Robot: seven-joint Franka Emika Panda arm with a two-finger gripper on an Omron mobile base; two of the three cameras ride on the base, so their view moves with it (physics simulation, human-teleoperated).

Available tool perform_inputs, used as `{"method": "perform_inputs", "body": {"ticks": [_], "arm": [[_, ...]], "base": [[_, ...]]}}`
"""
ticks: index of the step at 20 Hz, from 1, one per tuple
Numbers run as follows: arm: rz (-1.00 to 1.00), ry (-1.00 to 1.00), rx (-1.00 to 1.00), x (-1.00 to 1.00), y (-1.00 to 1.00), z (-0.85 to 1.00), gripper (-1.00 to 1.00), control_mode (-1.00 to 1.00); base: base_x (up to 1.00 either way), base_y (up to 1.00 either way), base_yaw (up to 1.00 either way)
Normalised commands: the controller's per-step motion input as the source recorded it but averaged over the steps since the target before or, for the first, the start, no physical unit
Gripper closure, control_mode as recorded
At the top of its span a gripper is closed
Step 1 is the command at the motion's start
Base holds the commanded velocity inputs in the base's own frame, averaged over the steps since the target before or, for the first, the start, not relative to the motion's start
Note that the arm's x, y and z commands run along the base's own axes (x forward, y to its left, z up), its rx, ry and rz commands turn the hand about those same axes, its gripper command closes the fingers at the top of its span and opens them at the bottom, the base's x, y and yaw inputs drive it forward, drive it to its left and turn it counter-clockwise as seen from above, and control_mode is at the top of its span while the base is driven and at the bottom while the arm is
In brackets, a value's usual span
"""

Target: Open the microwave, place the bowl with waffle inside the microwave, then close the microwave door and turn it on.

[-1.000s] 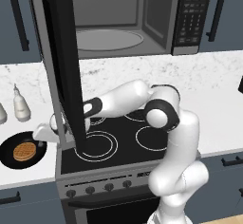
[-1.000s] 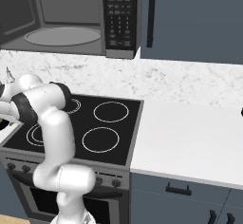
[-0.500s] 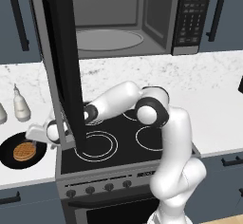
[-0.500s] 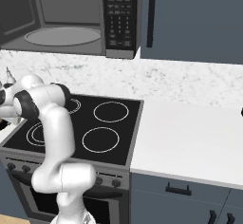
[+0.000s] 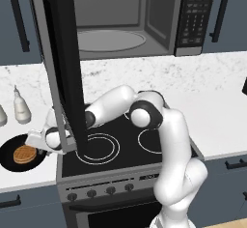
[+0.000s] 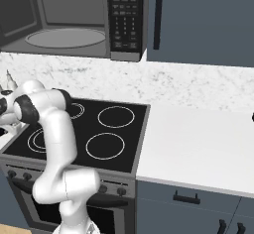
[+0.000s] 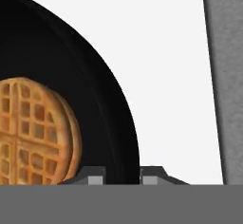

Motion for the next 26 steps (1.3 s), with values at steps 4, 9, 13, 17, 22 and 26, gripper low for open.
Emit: {"method": "perform_inputs", "body": {"ticks": [4,9,13,17,22,26], "arm": [[-0.01,0.05,-0.03,0.04,-0.04,-0.03,1.00,-1.00],[0.00,0.00,0.00,0.00,-0.36,0.03,1.00,-1.00],[0.00,-0.10,0.00,0.00,-1.00,0.39,1.00,-1.00],[0.00,-0.12,0.00,-0.05,-1.00,0.56,1.00,-1.00],[0.00,-0.21,0.02,-0.50,-1.00,0.54,1.00,-1.00],[0.00,-0.10,0.00,-0.51,-1.00,0.86,1.00,-1.00]], "base": [[0.00,0.00,0.00],[0.00,0.00,0.00],[0.00,0.00,0.00],[0.00,0.00,0.00],[0.00,0.00,0.00],[0.00,0.00,0.00]]}}
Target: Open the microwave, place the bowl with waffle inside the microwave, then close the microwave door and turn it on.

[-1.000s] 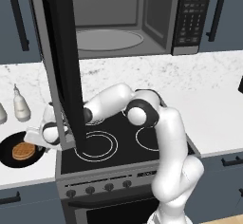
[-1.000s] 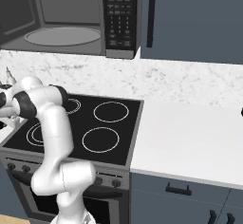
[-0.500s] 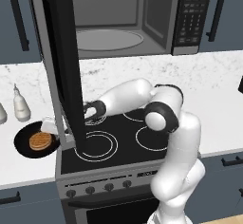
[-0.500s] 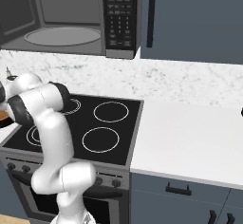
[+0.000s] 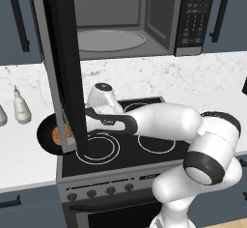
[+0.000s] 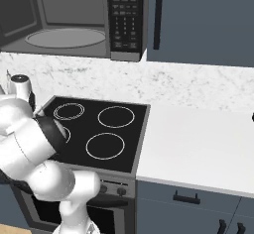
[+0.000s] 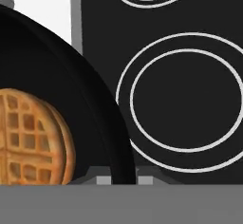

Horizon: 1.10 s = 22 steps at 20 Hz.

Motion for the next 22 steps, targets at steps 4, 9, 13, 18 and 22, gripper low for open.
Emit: {"method": "perform_inputs", "body": {"ticks": [4,9,13,18,22], "arm": [[0.00,0.00,0.00,-0.28,-1.00,0.98,1.00,-1.00],[0.00,-0.01,-0.01,-0.41,-1.00,1.00,1.00,-1.00],[-0.03,-0.15,0.03,-0.30,-0.95,1.00,1.00,-1.00],[-0.16,-0.16,0.11,-0.17,-0.65,0.97,1.00,-1.00],[-0.24,-0.22,0.11,-0.46,-0.44,0.98,1.00,-1.00]], "base": [[0.00,0.00,0.00],[0.00,0.00,0.00],[0.00,0.00,0.00],[0.00,0.00,0.00],[0.00,0.00,0.00]]}}
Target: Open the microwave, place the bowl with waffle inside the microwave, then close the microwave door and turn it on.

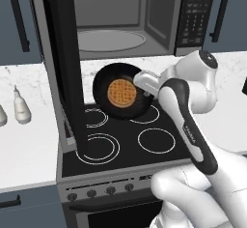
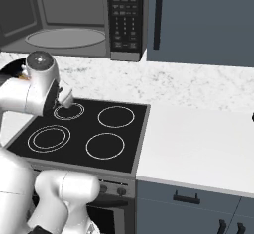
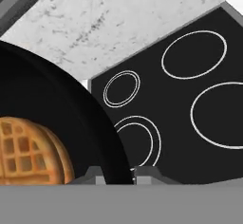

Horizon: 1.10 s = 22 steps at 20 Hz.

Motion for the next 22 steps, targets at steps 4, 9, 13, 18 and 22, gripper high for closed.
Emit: {"method": "perform_inputs", "body": {"ticks": [4,9,13,18,22], "arm": [[-0.35,-0.19,0.11,-0.13,-0.04,1.00,1.00,-1.00],[-0.40,-0.06,0.05,0.21,0.09,0.90,1.00,-1.00],[-0.34,0.00,0.03,0.67,0.10,0.46,1.00,-1.00],[-0.10,-0.05,0.22,0.79,0.02,0.39,1.00,-1.00],[0.04,-0.02,0.39,0.78,0.07,0.21,1.00,-1.00]], "base": [[0.00,0.00,0.00],[0.00,0.00,0.00],[0.00,0.00,0.00],[0.00,0.00,0.00],[0.00,0.00,0.00]]}}
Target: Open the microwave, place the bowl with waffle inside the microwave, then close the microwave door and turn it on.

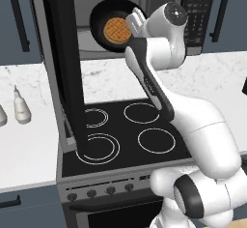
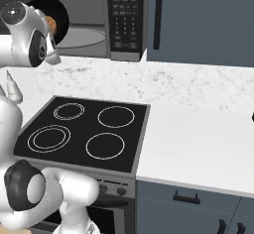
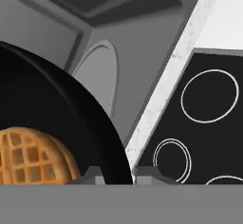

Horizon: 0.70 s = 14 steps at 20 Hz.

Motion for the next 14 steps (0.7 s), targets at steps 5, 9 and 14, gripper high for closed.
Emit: {"method": "perform_inputs", "body": {"ticks": [5,9,14], "arm": [[0.00,0.00,0.15,0.85,0.32,0.03,1.00,-1.00],[0.00,0.11,0.00,0.89,0.48,-0.11,1.00,-1.00],[-0.01,0.25,-0.05,0.72,0.18,0.00,1.00,-1.00]], "base": [[0.00,0.00,0.00],[0.00,0.00,0.00],[0.00,0.00,0.00]]}}
